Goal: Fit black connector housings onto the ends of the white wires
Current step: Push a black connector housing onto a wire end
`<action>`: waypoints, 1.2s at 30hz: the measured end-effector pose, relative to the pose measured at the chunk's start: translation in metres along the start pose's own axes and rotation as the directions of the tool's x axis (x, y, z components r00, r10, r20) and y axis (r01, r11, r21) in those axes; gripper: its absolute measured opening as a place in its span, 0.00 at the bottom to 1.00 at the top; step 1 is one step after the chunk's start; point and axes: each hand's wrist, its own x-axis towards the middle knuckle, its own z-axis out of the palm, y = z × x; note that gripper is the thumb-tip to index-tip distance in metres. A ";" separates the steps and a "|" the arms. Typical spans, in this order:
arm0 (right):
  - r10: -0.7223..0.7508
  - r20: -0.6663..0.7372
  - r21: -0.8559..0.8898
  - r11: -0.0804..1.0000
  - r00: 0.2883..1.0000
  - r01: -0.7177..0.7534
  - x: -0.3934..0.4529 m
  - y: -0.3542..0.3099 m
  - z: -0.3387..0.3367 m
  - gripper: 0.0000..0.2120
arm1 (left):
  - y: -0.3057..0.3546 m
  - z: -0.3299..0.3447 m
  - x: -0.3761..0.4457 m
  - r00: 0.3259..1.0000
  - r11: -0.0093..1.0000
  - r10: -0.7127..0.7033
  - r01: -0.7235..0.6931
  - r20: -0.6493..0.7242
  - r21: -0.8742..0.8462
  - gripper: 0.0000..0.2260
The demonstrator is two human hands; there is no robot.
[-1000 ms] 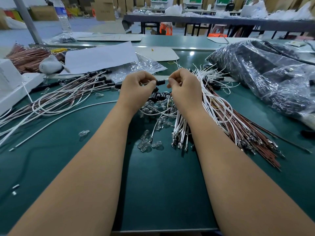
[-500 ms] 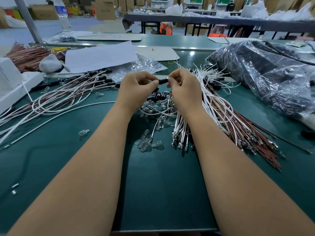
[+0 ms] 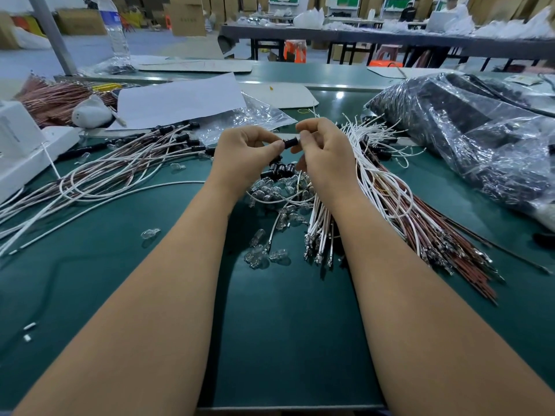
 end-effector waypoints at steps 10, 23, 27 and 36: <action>0.132 0.046 0.181 0.974 0.990 -0.138 0.003 -0.004 -0.003 0.04 | 0.002 0.004 0.002 0.997 0.999 -0.032 0.034 0.074 -0.029 0.08; 0.262 0.126 0.190 0.940 0.957 -0.282 0.009 -0.006 -0.010 0.06 | 0.003 0.002 0.000 0.991 0.997 -0.069 0.073 0.113 -0.034 0.08; 0.081 -0.131 -0.108 0.990 0.988 -0.095 0.015 -0.009 -0.033 0.06 | -0.001 0.000 0.001 0.993 0.997 -0.061 0.064 0.101 -0.031 0.03; 0.208 -0.384 -0.625 0.659 0.900 -0.419 0.016 0.010 -0.081 0.14 | -0.005 0.000 0.001 0.998 1.000 -0.022 0.023 0.065 -0.013 0.01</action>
